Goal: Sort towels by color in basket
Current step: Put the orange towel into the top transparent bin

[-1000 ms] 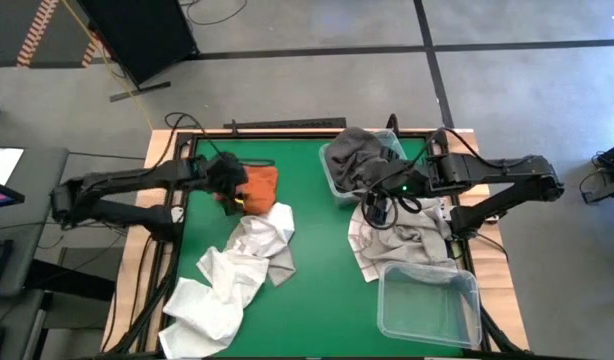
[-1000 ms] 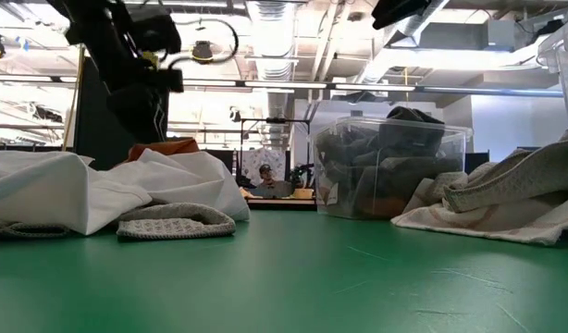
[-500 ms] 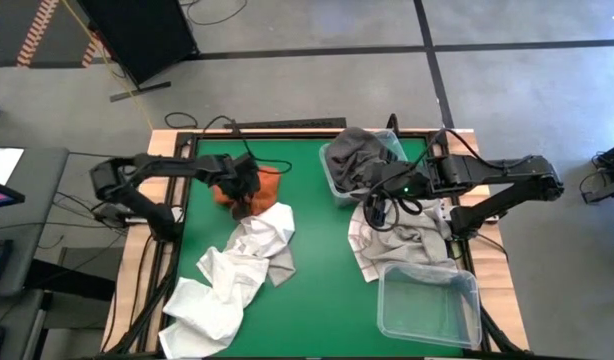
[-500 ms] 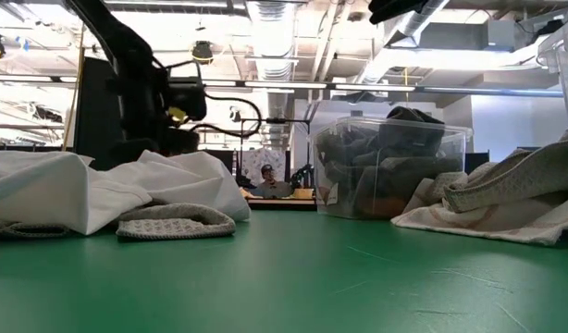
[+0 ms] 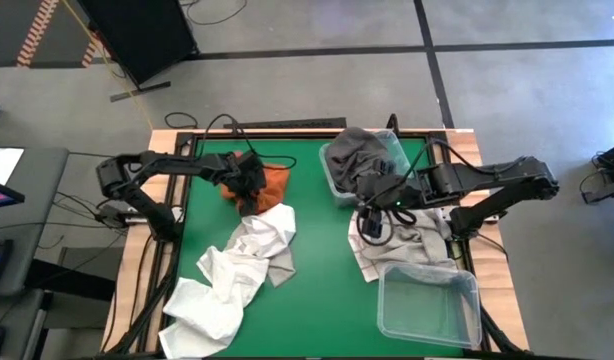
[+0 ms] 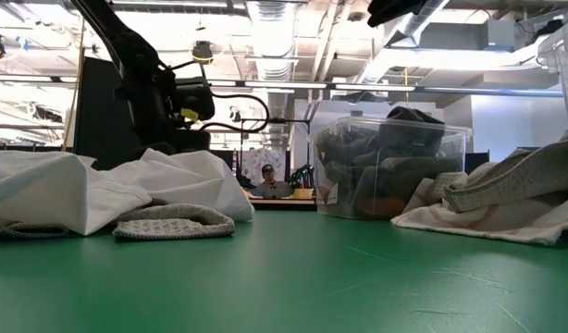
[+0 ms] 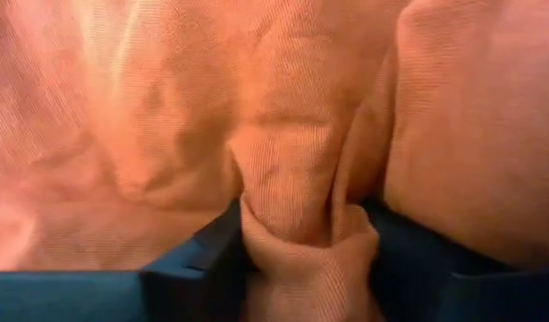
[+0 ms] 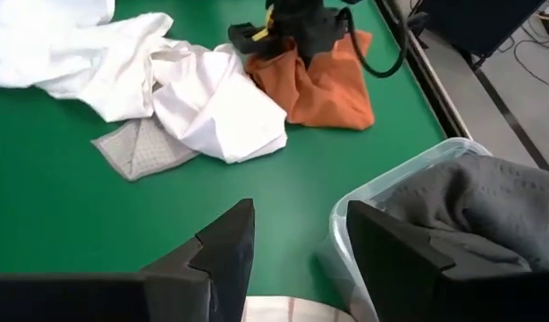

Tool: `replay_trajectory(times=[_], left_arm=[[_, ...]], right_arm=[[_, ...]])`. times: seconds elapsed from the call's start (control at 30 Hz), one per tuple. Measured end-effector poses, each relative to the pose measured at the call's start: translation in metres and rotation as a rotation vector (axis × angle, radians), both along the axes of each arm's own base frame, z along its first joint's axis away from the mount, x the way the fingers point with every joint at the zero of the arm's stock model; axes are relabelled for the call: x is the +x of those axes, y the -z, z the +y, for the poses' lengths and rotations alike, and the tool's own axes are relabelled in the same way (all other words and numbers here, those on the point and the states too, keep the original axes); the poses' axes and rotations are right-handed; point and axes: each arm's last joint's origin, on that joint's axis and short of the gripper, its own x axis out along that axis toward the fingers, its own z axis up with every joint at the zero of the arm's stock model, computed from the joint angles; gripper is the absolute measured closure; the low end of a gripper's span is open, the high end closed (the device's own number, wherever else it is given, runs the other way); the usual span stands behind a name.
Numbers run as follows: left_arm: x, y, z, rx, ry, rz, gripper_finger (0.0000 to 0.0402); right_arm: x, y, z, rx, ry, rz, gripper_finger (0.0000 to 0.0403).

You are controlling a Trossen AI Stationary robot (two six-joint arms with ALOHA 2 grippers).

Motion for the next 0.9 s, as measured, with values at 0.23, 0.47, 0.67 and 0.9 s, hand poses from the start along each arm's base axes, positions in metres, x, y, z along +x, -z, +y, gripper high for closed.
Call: replay_trajectory(times=[0.23, 0.47, 0.67, 0.9], left_arm=[[0.0, 0.0, 0.0, 0.008, 0.034, 0.004, 0.0297], [0.0, 0.0, 0.0, 0.021, 0.065, 0.009, 0.0383], [0.003, -0.002, 0.002, 0.04, 0.074, -0.011, 0.0387], [0.016, -0.022, 0.006, 0.071, 0.09, -0.04, 0.0387]], right_arm=[[-0.001, -0.001, 0.0, 0.005, 0.004, -0.004, 0.0185], [-0.003, 0.001, -0.001, 0.018, 0.022, 0.021, 0.0185], [-0.007, 0.004, 0.001, 0.034, 0.037, 0.06, 0.0185], [-0.017, 0.011, 0.002, 0.034, 0.154, 0.143, 0.0185]])
